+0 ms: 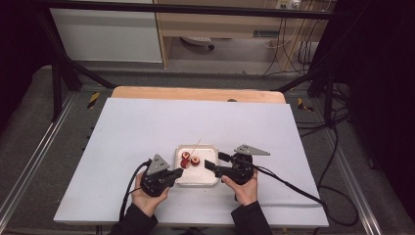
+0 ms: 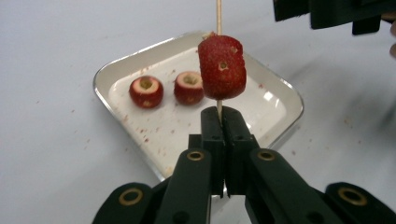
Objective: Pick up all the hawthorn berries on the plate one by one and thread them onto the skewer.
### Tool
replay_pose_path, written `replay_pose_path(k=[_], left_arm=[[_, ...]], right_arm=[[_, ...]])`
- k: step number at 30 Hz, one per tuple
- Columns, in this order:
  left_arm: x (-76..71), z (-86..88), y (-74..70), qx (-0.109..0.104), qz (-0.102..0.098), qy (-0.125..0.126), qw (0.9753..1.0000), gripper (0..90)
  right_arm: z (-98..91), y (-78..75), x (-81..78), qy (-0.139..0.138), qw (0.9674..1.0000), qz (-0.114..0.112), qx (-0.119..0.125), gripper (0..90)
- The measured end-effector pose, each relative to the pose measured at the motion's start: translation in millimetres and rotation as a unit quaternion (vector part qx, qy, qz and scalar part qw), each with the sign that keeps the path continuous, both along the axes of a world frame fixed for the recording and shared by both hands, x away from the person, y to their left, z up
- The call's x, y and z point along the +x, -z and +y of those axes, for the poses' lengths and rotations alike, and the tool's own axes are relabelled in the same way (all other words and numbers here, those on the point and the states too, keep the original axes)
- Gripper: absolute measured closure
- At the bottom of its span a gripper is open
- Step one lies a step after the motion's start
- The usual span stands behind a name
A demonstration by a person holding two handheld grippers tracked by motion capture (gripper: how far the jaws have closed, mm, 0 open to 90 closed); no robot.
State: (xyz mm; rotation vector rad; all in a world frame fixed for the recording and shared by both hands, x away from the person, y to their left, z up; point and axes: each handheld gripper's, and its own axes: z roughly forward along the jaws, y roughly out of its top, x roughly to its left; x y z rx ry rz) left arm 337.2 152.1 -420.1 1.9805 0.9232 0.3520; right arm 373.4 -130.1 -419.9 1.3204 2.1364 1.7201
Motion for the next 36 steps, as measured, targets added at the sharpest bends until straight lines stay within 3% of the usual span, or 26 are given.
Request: replay_pose_path(k=[2, 3, 6, 12, 17, 34, 36], left_arm=[[-0.6, 3.6, 0.8, 0.003, 0.002, -0.001, 1.0, 88.5], [-1.2, 7.4, 1.4, 0.005, 0.004, 0.0, 1.0, 88.5], [-3.0, 19.0, 3.5, 0.011, 0.007, 0.003, 0.9999, 88.5], [-5.4, 41.8, 6.1, 0.017, 0.017, 0.003, 0.9997, 88.5], [-7.7, 54.6, 9.2, 0.02, 0.016, 0.009, 0.9996, 88.5], [-10.4, 66.9, 13.7, 0.029, 0.019, 0.014, 0.9993, 88.4], [-10.5, 67.0, 13.7, 0.029, 0.02, 0.014, 0.9993, 88.4]], right_arm=[[-1.0, 0.0, 0.6, -0.003, 0.9999, 0.001, -0.013, 20.8], [-3.3, 0.0, 1.7, -0.006, 0.9992, -0.005, -0.039, 19.1], [-4.9, -0.4, 3.2, -0.011, 0.9982, 0.0, -0.058, 13.6], [-10.8, -3.4, 10.8, -0.024, 0.993, 0.018, -0.114, 8.1], [-7.6, -9.1, 17.5, -0.048, 0.9818, 0.03, -0.182, 6.1], [35.7, -26.5, 50.4, -0.114, 0.9562, 0.06, -0.263, 8.6], [41.9, -27.3, 54.6, -0.121, 0.9518, 0.069, -0.273, 8.7]])
